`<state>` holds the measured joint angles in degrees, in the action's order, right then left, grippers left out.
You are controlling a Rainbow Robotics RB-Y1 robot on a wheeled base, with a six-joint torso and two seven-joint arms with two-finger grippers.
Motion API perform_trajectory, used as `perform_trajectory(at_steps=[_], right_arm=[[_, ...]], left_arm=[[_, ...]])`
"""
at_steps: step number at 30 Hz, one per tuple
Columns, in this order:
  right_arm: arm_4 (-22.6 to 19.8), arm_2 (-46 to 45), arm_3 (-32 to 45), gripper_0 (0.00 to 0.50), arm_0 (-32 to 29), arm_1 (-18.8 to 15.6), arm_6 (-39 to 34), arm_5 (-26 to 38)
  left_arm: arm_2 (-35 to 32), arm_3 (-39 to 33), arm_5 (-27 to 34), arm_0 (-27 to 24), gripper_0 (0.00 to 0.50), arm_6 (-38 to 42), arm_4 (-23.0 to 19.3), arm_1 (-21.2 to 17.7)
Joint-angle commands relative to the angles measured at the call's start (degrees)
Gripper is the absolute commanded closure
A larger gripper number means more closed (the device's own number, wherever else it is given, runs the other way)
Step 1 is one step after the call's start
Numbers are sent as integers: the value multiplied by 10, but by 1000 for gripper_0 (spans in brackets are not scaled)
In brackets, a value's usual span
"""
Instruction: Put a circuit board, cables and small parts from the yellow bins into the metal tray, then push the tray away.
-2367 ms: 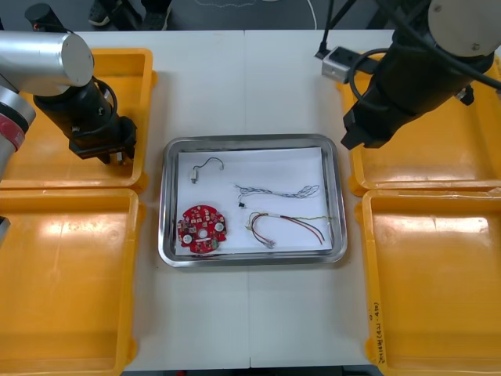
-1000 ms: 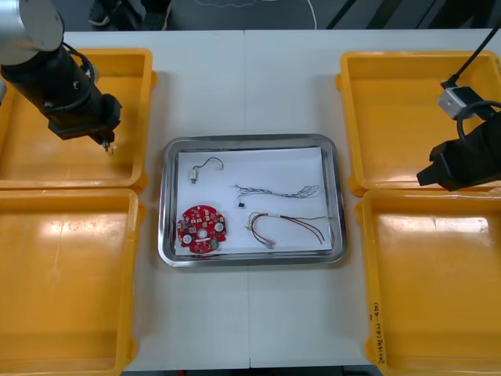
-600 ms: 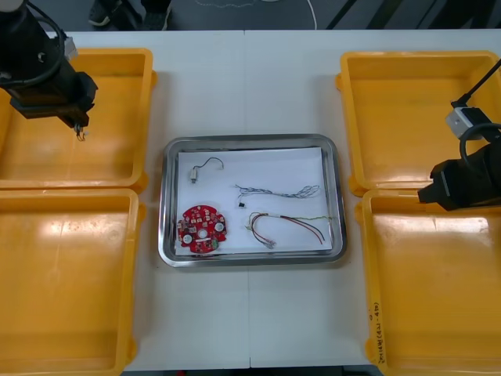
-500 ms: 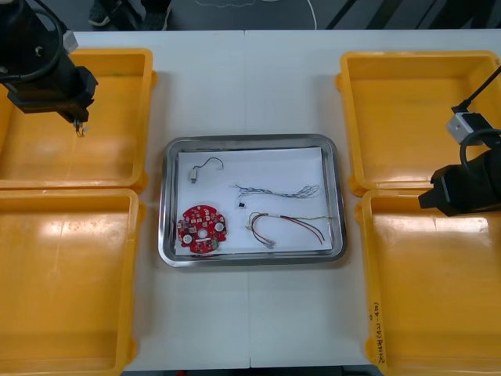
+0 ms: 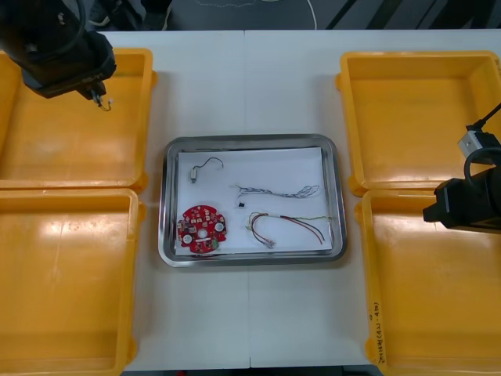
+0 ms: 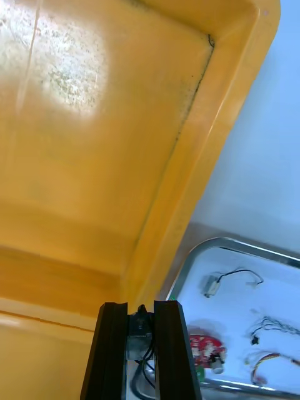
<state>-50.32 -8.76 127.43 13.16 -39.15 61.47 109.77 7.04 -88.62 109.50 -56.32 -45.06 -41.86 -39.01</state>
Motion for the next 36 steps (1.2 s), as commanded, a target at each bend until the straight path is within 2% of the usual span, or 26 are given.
perform_trajectory(at_steps=[1, 6, 13, 20, 28, 36], right_arm=[[12, -8, 19, 0, -17, -15, -25, 2], [31, 0, 21, 0, -30, -15, -25, 2], [36, 1, 21, 0, -38, -15, -22, 2], [40, 1, 21, 0, -52, -15, -20, 2], [48, 9, 21, 0, -52, -15, -18, 2], [51, 14, 21, 0, -52, -15, -15, 2]], left_arm=[[17, -35, 5, -23, 500, -9, 17, 30], [26, -37, 5, -23, 500, 7, 38, 72], [60, -36, 5, -23, 500, 13, 58, 110], [90, -6, 5, -23, 500, 10, 71, 154], [127, 32, -53, -23, 500, 8, 76, 196], [183, 72, -120, -23, 500, 2, 77, 204]])
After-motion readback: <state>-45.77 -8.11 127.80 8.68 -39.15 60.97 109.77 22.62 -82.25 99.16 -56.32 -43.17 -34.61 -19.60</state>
